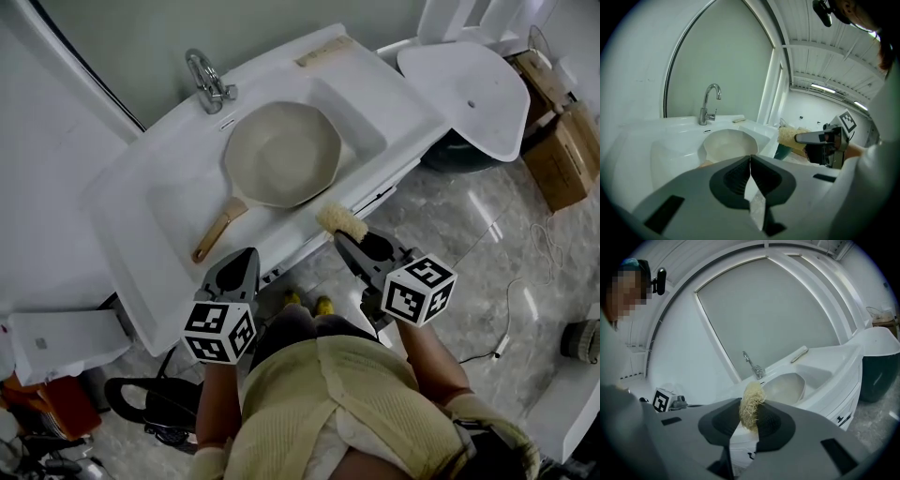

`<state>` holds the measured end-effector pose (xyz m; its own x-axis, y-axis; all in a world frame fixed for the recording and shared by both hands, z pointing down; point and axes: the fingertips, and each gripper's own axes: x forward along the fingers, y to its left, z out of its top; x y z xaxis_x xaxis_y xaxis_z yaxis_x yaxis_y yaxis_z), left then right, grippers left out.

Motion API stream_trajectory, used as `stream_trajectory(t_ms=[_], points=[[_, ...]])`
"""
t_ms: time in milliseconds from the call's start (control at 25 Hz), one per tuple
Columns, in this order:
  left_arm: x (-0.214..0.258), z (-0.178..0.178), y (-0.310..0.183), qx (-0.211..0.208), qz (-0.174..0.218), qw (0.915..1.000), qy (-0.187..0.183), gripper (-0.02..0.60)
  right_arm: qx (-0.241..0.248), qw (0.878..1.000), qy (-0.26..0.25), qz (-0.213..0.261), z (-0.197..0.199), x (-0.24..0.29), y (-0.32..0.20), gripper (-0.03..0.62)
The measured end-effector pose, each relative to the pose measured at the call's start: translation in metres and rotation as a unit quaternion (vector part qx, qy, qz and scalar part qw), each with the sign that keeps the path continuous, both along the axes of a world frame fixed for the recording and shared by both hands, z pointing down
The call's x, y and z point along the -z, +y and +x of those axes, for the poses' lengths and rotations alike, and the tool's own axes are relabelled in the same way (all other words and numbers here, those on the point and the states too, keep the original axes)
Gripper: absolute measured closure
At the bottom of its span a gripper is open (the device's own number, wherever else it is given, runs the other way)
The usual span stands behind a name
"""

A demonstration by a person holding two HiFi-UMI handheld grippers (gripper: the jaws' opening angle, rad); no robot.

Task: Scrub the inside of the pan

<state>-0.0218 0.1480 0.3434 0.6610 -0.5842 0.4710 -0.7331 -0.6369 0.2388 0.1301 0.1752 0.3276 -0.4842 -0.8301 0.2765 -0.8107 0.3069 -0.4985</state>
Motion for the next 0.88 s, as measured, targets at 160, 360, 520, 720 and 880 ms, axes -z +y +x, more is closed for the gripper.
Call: stream_trajectory(t_ms=[160,360,520,720,880], points=[[-0.001,-0.004,-0.021,0.008,0.006,0.9999,-0.004,0.523,0.008,1.0,0.012,0.002,-0.002,-0.005,-0.022,0.502],[-0.012,-0.009,-0.053,0.011,0.0,0.9998,-0.016,0.522,0.014,0.999,0.029,-0.006,-0.003,-0.009,-0.052,0.502],[-0.023,-0.007,-0.086,0.029,-0.031,0.9991,-0.001,0.522,0.017,0.999,0.042,-0.008,0.001,-0.008,-0.081,0.502],[-0.038,-0.007,-0.122,0.044,-0.038,0.9982,-0.015,0.522,0.024,0.998,0.049,-0.019,-0.004,-0.016,-0.119,0.502],[-0.054,-0.012,-0.139,0.04,-0.052,0.9971,-0.037,0.522,0.025,0.996,0.07,-0.039,-0.009,-0.024,-0.148,0.502]])
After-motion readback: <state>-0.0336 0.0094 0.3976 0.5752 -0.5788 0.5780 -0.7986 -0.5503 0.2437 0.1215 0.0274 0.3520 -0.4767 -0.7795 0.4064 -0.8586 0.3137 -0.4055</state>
